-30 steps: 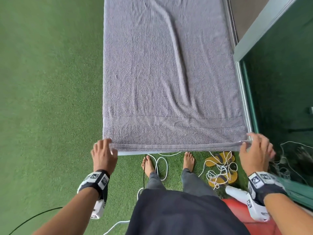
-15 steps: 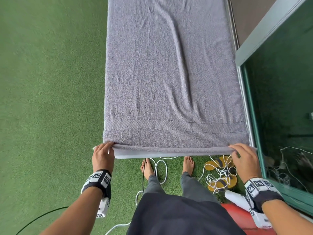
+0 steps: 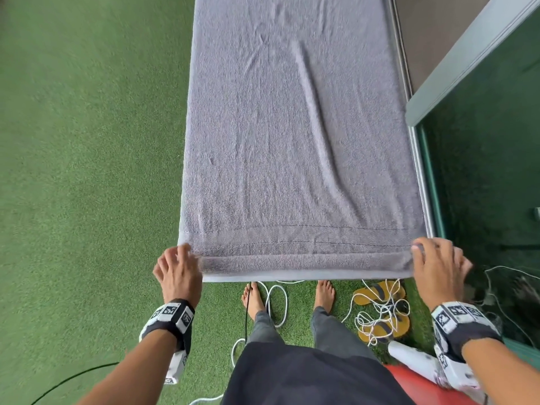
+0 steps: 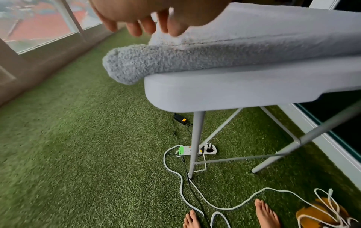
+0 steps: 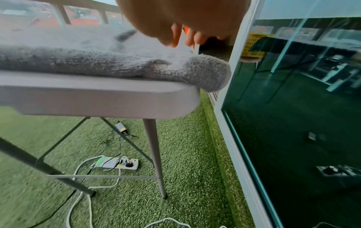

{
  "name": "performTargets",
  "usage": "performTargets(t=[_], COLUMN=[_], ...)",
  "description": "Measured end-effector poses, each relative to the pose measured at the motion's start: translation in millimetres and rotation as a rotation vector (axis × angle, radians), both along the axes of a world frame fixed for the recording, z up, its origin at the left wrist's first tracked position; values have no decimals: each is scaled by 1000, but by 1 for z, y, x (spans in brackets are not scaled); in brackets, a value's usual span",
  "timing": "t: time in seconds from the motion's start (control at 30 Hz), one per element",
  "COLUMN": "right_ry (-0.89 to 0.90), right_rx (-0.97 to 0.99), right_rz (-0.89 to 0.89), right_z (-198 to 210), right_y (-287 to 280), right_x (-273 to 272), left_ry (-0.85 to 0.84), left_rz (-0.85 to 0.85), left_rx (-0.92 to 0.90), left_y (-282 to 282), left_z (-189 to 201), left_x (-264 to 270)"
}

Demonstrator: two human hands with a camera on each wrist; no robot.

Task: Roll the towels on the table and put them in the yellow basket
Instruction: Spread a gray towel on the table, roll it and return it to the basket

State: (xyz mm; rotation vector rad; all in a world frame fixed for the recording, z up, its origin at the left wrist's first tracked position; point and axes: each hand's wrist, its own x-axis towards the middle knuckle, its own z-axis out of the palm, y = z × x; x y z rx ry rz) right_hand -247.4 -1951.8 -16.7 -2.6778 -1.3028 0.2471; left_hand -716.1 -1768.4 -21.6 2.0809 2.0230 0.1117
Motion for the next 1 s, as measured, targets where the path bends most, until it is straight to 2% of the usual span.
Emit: performTargets(t=[0.07, 0.17, 0.27, 0.43, 0.63, 0.73, 0.8, 0.87, 0.93, 1.0], right_ry=[74, 93, 110, 196, 19, -1, -47, -62, 19, 110], right_rx=[36, -23, -79, -21, -42, -79, -74, -55, -24, -40], right_rz=[87, 199, 186, 53, 134, 132, 59, 36, 131, 203], right_z=[2, -1, -3, -3, 1, -1, 1, 5, 3, -4], right_y=[-3, -15, -14, -6, 2, 8, 13, 18, 18, 15], right_x=[-11, -20, -17, -9, -4, -4, -4, -9, -18, -22], left_ry=[-68, -131, -136, -180, 56, 91, 51, -43, -121, -125], left_rz=[-131, -311, -313, -322, -290, -247, -219, -273, -377, -410], left_rx=[32, 20, 54, 126, -39, -81, -50, -36, -66, -69], left_y=[-10, -23, -21, -5, 10, 25, 30, 28, 19, 9], left_z=[0, -6, -7, -5, 6, 7, 9, 7, 3, -2], left_x=[3, 2, -1, 0, -6, -3, 1, 10, 15, 14])
